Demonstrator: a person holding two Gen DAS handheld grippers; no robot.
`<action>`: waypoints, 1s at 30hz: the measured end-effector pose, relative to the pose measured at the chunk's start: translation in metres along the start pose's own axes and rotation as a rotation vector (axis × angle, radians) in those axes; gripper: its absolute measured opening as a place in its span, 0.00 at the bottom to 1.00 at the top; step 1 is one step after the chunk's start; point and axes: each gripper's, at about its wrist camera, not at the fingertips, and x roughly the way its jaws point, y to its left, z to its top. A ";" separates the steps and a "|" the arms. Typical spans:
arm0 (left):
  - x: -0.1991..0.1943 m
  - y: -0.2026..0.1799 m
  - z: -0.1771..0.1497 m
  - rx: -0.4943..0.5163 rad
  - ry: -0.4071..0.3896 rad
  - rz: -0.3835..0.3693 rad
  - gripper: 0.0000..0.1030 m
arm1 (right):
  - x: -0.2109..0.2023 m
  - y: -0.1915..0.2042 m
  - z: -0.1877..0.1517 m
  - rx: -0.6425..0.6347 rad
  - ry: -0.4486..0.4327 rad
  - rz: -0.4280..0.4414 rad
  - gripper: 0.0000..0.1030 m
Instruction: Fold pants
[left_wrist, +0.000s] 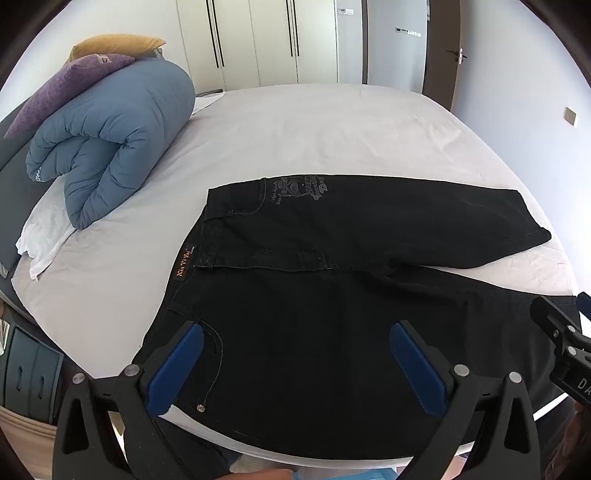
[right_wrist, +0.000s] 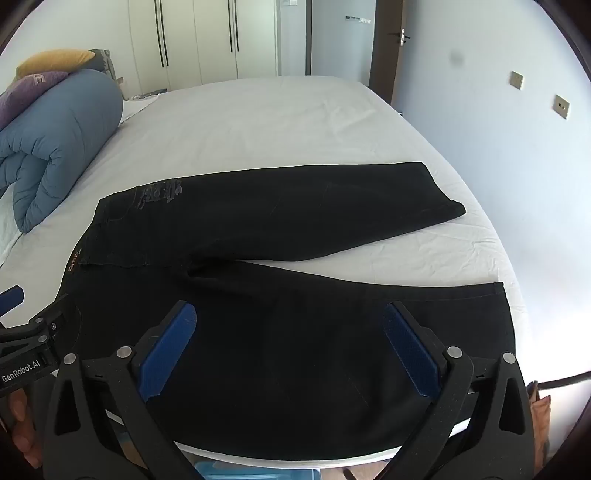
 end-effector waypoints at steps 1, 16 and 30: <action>0.001 0.002 0.001 -0.003 0.001 0.001 1.00 | 0.000 0.000 0.000 0.005 0.004 0.004 1.00; 0.000 -0.007 -0.008 0.032 -0.018 0.031 1.00 | -0.003 0.004 -0.006 -0.004 0.003 -0.003 1.00; 0.000 -0.003 -0.011 0.029 -0.017 0.030 1.00 | 0.005 0.008 -0.006 -0.018 0.010 -0.007 1.00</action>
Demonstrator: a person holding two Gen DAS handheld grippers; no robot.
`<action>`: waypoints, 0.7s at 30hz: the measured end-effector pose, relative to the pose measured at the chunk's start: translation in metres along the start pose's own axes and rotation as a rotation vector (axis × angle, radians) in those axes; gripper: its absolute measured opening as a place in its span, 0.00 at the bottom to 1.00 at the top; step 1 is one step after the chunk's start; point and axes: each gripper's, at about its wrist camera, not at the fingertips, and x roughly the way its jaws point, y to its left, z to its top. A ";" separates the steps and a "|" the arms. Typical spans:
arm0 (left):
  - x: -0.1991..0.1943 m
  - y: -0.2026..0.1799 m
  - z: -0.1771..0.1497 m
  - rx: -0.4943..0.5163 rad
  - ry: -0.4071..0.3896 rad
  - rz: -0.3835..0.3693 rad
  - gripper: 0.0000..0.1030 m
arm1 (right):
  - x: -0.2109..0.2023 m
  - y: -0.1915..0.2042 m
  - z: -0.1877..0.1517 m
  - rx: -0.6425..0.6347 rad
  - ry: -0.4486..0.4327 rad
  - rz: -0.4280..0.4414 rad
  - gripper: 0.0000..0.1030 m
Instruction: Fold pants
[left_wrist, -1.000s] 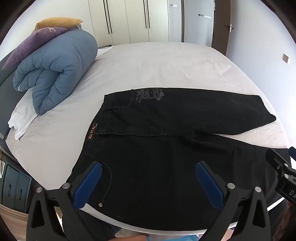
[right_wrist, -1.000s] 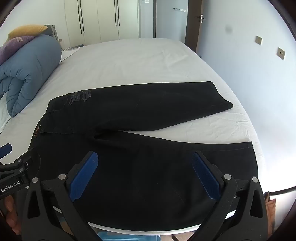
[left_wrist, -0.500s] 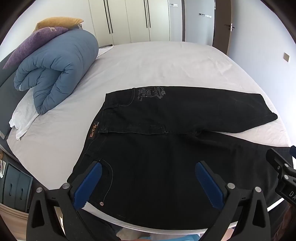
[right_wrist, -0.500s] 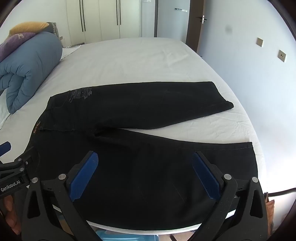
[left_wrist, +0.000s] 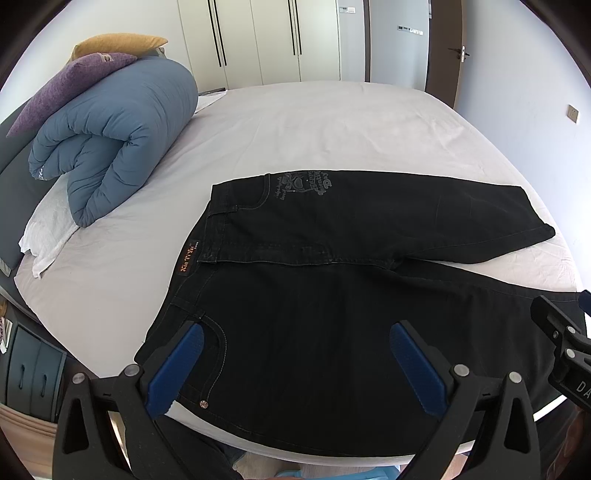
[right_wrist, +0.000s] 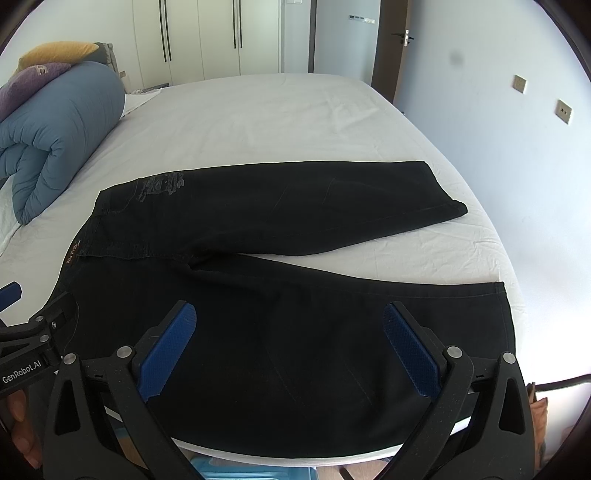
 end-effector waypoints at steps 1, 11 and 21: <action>0.000 0.001 -0.001 0.000 0.000 0.000 1.00 | 0.000 0.000 0.000 0.000 0.000 0.000 1.00; 0.000 0.000 0.000 0.000 0.001 0.001 1.00 | 0.000 0.001 -0.001 -0.002 0.000 0.000 1.00; 0.000 0.002 -0.002 -0.001 0.002 0.002 1.00 | 0.001 0.003 -0.002 -0.004 0.001 -0.002 1.00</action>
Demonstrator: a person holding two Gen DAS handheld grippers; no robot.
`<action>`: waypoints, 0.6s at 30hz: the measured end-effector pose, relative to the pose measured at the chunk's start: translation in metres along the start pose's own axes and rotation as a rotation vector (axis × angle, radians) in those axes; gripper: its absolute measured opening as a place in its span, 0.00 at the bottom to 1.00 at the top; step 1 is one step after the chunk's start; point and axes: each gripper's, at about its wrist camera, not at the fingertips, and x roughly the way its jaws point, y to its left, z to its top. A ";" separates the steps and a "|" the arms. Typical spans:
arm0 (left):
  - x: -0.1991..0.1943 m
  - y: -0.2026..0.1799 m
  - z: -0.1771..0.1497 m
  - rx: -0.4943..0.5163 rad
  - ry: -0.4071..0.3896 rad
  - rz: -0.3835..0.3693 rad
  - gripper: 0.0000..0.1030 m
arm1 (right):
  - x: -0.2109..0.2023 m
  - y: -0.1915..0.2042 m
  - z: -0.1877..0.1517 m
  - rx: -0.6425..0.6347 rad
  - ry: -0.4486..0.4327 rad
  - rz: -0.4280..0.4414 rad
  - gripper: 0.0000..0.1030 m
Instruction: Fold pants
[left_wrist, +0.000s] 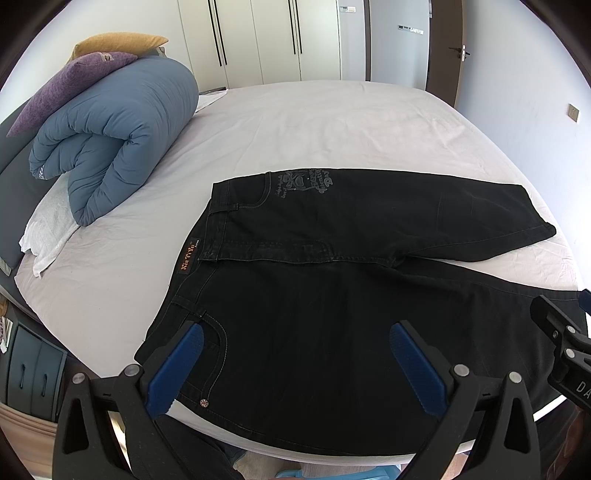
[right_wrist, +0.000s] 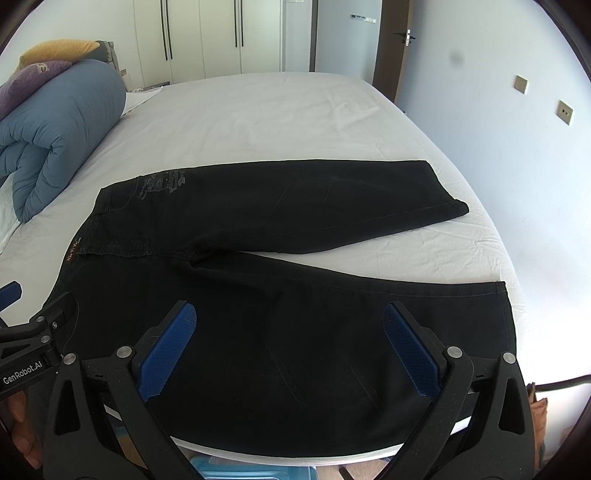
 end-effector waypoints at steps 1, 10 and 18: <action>0.001 -0.001 0.001 0.001 0.000 0.002 1.00 | 0.000 0.000 0.000 0.000 0.000 0.000 1.00; 0.001 0.000 0.000 0.002 0.001 0.004 1.00 | 0.000 0.001 0.000 0.000 0.001 -0.001 1.00; 0.001 -0.001 -0.001 0.004 0.002 0.004 1.00 | 0.001 0.002 -0.001 0.000 0.001 -0.001 1.00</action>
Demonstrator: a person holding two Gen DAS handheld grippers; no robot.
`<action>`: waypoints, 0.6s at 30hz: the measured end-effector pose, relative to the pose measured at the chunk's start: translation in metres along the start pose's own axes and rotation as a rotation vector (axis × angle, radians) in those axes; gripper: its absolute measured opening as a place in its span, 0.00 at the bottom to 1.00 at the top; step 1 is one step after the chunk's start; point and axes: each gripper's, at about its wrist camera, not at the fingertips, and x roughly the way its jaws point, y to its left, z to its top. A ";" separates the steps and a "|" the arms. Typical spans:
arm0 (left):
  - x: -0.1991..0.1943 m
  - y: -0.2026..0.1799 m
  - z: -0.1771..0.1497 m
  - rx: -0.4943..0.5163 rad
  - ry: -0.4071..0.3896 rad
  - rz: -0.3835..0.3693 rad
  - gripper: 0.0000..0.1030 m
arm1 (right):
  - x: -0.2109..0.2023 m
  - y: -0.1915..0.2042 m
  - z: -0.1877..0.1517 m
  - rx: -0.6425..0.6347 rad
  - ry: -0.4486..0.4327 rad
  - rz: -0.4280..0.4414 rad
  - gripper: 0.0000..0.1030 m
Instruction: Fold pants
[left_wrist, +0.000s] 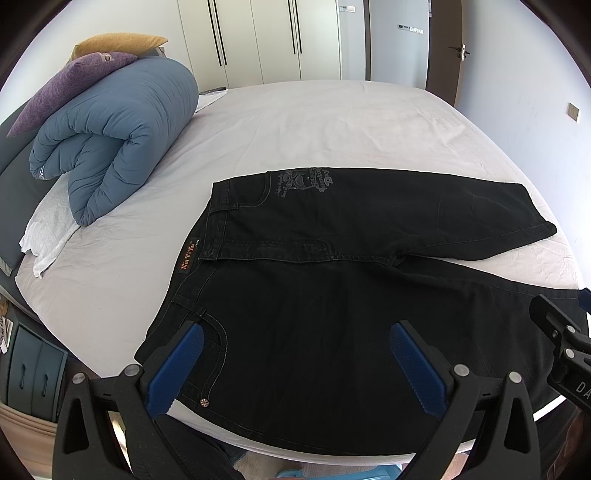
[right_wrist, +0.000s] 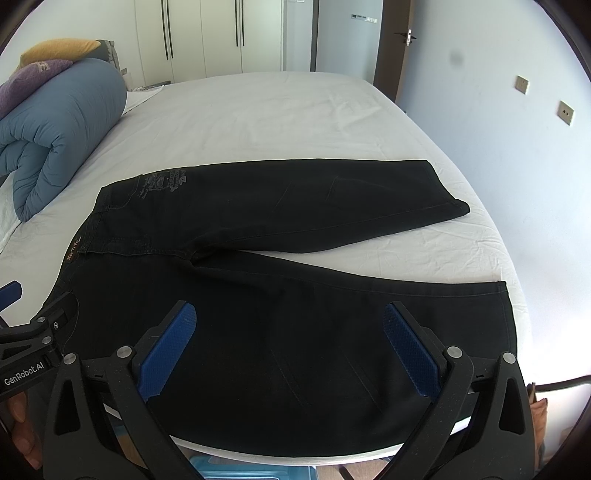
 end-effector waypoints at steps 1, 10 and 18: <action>0.000 0.000 0.000 0.000 0.000 0.000 1.00 | 0.000 0.000 -0.001 0.000 0.001 0.000 1.00; 0.001 0.000 -0.001 0.001 0.000 0.001 1.00 | 0.001 0.003 -0.002 -0.002 0.002 0.000 1.00; 0.001 0.000 -0.002 0.004 0.001 0.004 1.00 | 0.002 0.005 -0.004 -0.005 0.001 0.000 1.00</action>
